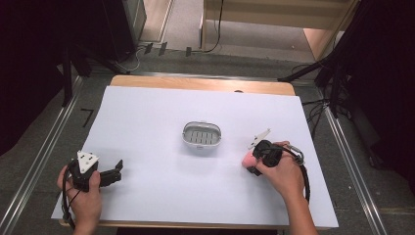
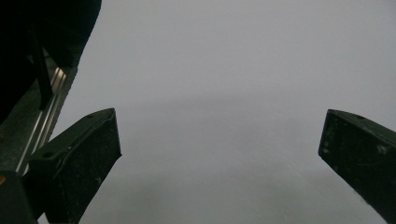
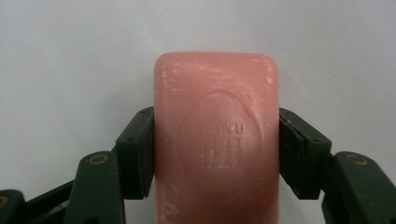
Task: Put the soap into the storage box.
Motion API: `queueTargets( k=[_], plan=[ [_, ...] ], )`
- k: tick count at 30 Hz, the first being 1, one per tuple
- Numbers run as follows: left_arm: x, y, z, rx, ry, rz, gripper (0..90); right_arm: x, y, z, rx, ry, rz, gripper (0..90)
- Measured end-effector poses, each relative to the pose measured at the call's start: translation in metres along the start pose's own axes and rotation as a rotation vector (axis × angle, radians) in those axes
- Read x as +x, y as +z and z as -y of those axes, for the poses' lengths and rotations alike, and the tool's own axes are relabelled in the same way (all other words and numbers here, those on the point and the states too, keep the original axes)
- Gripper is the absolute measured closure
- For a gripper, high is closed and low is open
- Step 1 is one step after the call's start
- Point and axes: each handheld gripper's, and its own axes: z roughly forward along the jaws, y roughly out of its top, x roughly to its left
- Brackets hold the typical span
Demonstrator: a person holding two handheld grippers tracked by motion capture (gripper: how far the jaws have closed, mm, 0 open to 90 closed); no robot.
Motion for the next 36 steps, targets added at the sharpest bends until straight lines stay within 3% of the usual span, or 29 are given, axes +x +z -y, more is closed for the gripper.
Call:
queueTargets(
  k=[9, 17, 18, 22, 36],
  plan=[
    [0.0, 0.0, 0.0, 0.001, 0.001, -0.001, 0.0, 0.0, -0.004, -0.006, -0.019, -0.036, -0.007, 38.7],
    [0.0, 0.001, 0.0, 0.002, 0.0, -0.001, 0.0, -0.001, -0.013, -0.019, -0.044, -0.083, 0.016, 38.7],
    [0.0, 0.001, 0.0, 0.002, 0.002, -0.002, 0.0, -0.001, -0.014, -0.022, -0.051, -0.087, -0.003, 38.7],
    [0.0, 0.001, 0.0, 0.004, 0.001, 0.0, 0.0, -0.002, -0.016, -0.029, -0.053, -0.113, -0.009, 38.7],
    [0.0, 0.001, 0.0, 0.009, 0.003, -0.005, 0.0, -0.011, -0.028, -0.042, -0.073, -0.137, -0.017, 38.7]
  ],
)
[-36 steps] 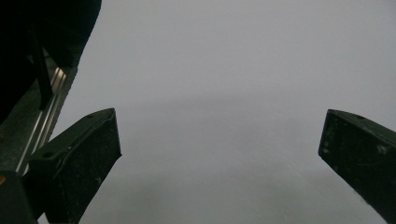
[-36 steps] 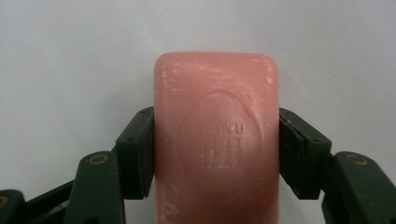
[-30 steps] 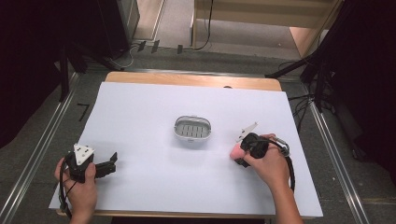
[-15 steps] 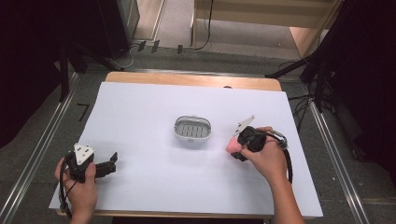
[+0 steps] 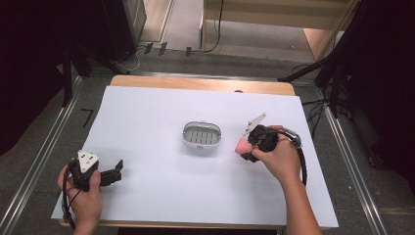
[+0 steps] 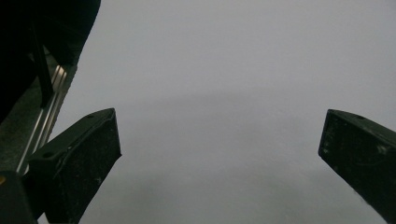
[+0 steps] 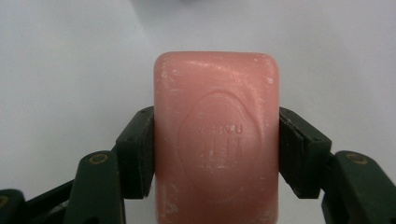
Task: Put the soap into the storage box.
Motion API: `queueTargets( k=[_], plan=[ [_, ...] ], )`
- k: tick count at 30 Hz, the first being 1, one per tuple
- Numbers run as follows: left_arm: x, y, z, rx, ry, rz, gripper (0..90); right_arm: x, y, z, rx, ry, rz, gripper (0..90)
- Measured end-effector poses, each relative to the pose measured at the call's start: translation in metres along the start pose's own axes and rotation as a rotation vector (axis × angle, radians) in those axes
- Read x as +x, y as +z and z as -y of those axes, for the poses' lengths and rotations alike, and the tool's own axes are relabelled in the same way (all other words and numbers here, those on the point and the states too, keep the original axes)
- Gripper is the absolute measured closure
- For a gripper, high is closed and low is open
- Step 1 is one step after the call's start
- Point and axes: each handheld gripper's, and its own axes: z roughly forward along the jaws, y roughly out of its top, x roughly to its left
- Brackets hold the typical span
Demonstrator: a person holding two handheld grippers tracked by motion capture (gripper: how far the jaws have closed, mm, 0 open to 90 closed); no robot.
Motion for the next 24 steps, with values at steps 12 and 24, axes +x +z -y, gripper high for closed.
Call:
queueTargets(
  k=[12, 24],
  plan=[
    [0.0, 0.0, 0.0, 0.007, 0.008, 0.0, 0.0, -0.005, -0.006, -0.013, -0.012, -0.049, -0.001, 38.7],
    [-0.001, 0.0, 0.0, 0.004, 0.01, -0.001, 0.0, -0.004, -0.01, -0.03, -0.033, -0.092, -0.027, 38.8]
  ],
)
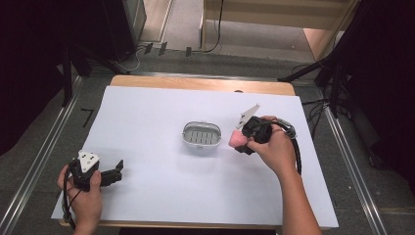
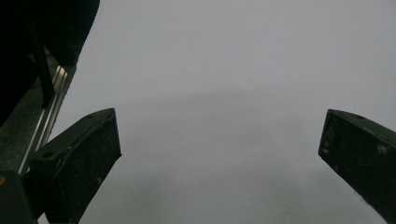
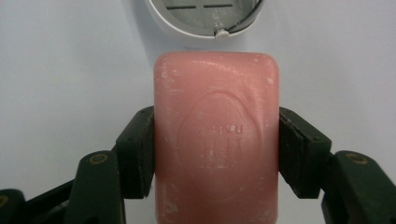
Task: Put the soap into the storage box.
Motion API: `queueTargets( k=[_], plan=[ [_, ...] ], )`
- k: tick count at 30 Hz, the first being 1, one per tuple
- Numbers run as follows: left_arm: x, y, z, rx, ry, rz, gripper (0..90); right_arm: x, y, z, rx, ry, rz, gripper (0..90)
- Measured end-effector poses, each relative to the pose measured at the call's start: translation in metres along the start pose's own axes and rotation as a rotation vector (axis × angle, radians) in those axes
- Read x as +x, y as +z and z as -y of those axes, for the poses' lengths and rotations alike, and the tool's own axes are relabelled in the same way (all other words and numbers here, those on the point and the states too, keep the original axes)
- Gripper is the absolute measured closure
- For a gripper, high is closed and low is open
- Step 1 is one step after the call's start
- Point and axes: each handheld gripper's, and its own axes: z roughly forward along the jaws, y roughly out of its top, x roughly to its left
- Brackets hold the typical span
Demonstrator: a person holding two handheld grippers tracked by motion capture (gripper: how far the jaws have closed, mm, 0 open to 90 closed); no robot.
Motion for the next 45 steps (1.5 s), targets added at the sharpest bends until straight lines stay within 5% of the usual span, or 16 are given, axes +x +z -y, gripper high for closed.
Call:
queueTargets(
  k=[45],
  plan=[
    [0.001, 0.002, -0.001, 0.022, -0.002, 0.019, 0.0, 0.01, 0.03, -0.09, 0.025, -0.131, -0.085, 38.7]
  ],
)
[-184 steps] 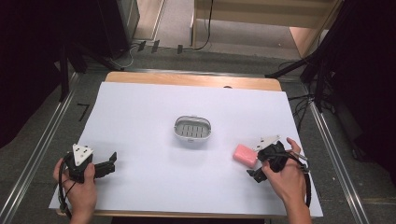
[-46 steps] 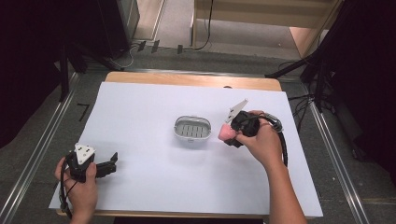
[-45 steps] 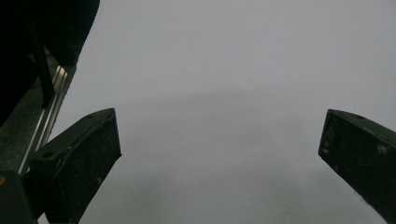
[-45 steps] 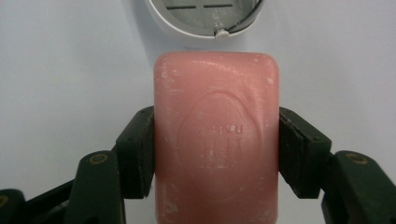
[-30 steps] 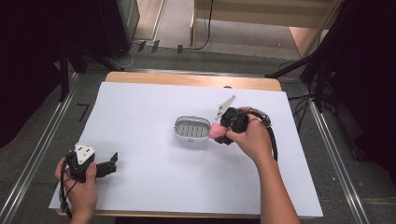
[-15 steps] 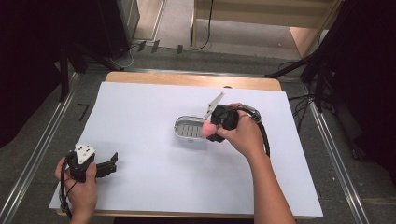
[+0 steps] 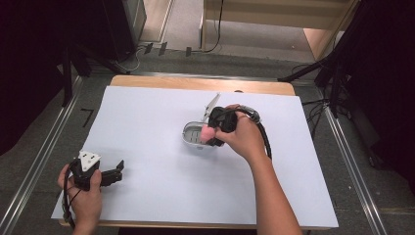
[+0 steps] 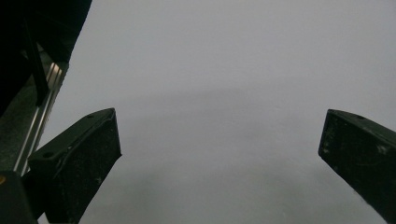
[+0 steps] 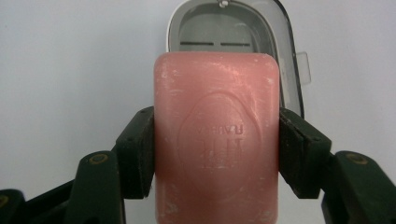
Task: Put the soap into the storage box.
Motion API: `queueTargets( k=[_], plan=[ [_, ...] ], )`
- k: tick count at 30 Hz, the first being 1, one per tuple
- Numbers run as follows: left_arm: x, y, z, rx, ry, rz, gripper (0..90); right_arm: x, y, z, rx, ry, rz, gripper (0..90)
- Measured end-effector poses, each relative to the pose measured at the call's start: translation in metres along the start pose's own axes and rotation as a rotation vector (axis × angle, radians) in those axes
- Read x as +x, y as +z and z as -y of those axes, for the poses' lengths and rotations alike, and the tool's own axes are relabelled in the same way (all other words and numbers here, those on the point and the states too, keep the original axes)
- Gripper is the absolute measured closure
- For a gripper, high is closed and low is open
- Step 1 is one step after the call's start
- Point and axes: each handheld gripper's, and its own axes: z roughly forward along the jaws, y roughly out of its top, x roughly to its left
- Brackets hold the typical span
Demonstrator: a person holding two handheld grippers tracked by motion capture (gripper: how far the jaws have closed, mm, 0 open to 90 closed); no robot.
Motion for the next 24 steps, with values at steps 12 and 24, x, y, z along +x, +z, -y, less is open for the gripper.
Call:
queueTargets(
  k=[12, 24],
  plan=[
    [-0.001, 0.001, 0.0, 0.002, 0.008, -0.003, 0.0, -0.004, 0.017, -0.022, 0.029, -0.032, -0.014, 38.7],
    [-0.001, 0.001, 0.0, 0.002, 0.008, -0.001, 0.0, -0.008, 0.028, -0.035, 0.058, -0.059, -0.018, 38.7]
  ],
)
